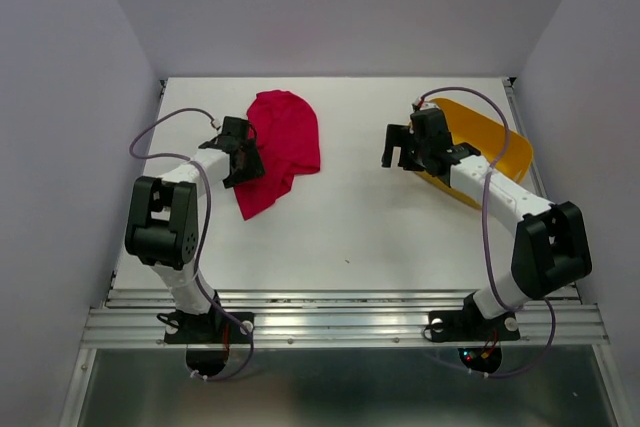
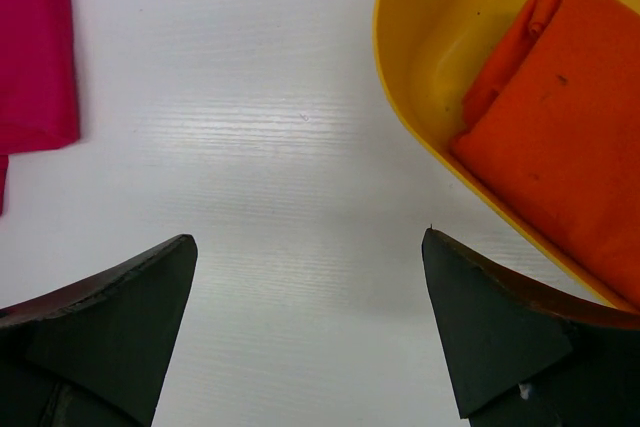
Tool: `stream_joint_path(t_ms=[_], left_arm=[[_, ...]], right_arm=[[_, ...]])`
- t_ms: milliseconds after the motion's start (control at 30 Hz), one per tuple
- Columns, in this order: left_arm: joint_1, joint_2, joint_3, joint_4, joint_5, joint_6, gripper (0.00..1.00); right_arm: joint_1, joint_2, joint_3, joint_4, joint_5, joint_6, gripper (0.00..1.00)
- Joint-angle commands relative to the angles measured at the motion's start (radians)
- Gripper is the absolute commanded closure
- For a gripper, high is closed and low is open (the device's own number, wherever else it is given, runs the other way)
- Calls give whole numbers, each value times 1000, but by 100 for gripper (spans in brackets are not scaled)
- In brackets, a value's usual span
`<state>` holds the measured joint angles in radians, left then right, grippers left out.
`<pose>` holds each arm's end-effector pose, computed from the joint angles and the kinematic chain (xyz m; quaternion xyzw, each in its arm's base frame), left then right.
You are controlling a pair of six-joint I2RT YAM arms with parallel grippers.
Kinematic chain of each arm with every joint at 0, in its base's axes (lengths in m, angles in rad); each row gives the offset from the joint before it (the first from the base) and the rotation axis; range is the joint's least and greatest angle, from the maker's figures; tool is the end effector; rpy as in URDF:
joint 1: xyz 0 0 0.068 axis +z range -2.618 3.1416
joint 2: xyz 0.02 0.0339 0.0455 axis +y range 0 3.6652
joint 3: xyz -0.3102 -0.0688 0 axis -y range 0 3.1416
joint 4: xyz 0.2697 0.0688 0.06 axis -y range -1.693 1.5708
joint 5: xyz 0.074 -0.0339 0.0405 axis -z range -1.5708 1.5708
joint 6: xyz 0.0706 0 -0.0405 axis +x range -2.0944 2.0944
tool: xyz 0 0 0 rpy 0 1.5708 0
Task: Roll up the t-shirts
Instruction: Move the bin to the center of the board, then pick up the T-shirt from the center of the board.
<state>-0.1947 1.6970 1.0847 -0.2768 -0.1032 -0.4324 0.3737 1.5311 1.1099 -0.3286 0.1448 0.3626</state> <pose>0.3989 -0.0712 0.2033 -0.1287 0.9325 -0.0567 0.3326 0.3609 0.1306 0.2699 0.0238 0.9147 0.0814 0.3952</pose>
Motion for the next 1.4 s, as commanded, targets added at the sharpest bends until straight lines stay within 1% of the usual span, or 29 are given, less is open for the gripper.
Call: stream_joint_path(t_ms=[0, 33, 67, 133, 167, 200, 300, 400, 433, 467, 533, 633, 733, 767, 833, 867, 900, 1000, 1033, 1067, 1100, 1133, 1167, 1200, 1233, 1267, 1300, 1333, 1367], left_arm=[[-3, 36, 4, 57, 26, -17, 33], [-3, 53, 7, 59, 31, -17, 38], [-3, 59, 12, 54, 33, -19, 54], [-5, 58, 21, 39, 33, -23, 75], [-6, 38, 20, 37, 30, -23, 98], [-6, 21, 21, 34, 27, -25, 100], [-12, -62, 35, 19, 34, -9, 100], [-31, -178, 72, -11, 48, 17, 100], [-37, -178, 79, -16, 53, 23, 100], [-43, -221, 87, -22, 57, 27, 100], [-64, -270, 118, -44, 88, 37, 100], [-101, -298, 153, -67, 141, 38, 100], [-179, -318, 156, -64, 215, 12, 100], [-236, -319, 152, -47, 239, -14, 100], [-305, -312, 149, -12, 260, -40, 100], [-343, -294, 150, -1, 267, -54, 100], [-420, -280, 155, 13, 281, -68, 100], [-536, -206, 184, 59, 321, -89, 100], [-548, -156, 220, 47, 345, -82, 93], [-554, -134, 242, 28, 346, -77, 93], [-555, -116, 262, 4, 333, -72, 69], [-554, -99, 299, -43, 314, -51, 57], [-554, -99, 316, -61, 262, -39, 37], [-549, -103, 325, -74, 241, -23, 29], [-528, -115, 339, -96, 229, -2, 24], [-510, -123, 340, -102, 221, 4, 22], [-484, -131, 340, -108, 223, 7, 22], [-423, -143, 336, -123, 224, 9, 23], [-387, -148, 328, -127, 227, 9, 24]], right_arm=[[-1, -58, -2, 25, -31, 12, 0], [-1, -63, 1, 22, -28, 13, 0], [-1, -68, 5, 17, -27, 15, 0], [-1, -75, 13, 8, -24, 16, 0], [-1, -83, 16, 5, -22, 18, 0], [-1, -91, 19, 0, -21, 19, 0], [-1, -111, 28, -6, -27, 24, 0], [-1, -127, 36, -13, -37, 29, 0], [-1, -134, 36, -13, -40, 30, 0], [-1, -138, 39, -15, -40, 32, 0], [-1, -152, 41, -20, -44, 39, 0], [-1, -169, 47, -26, -37, 52, 0], [-1, -198, 44, -30, -14, 62, 0], [-1, -216, 39, -32, 1, 65, 0], [-1, -236, 34, -39, 16, 71, 0], [-1, -245, 31, -44, 35, 76, 0], [-1, -267, 27, -46, 42, 79, 0], [-1, -307, -2, -55, 71, 91, 0], [-1, -315, -8, -56, 82, 96, 0], [-1, -321, -15, -59, 85, 98, 0], [-1, -327, -19, -62, 84, 98, 0], [-1, -334, -28, -75, 85, 98, 0], [-1, -339, -35, -79, 84, 98, 0], [-1, -344, -41, -84, 84, 98, 0], [-1, -353, -59, -89, 82, 98, 0], [-1, -356, -67, -90, 76, 95, 0], [-1, -359, -74, -92, 70, 91, 0], [-1, -361, -79, -95, 62, 88, 0], [-1, -361, -84, -96, 53, 87, 0]])
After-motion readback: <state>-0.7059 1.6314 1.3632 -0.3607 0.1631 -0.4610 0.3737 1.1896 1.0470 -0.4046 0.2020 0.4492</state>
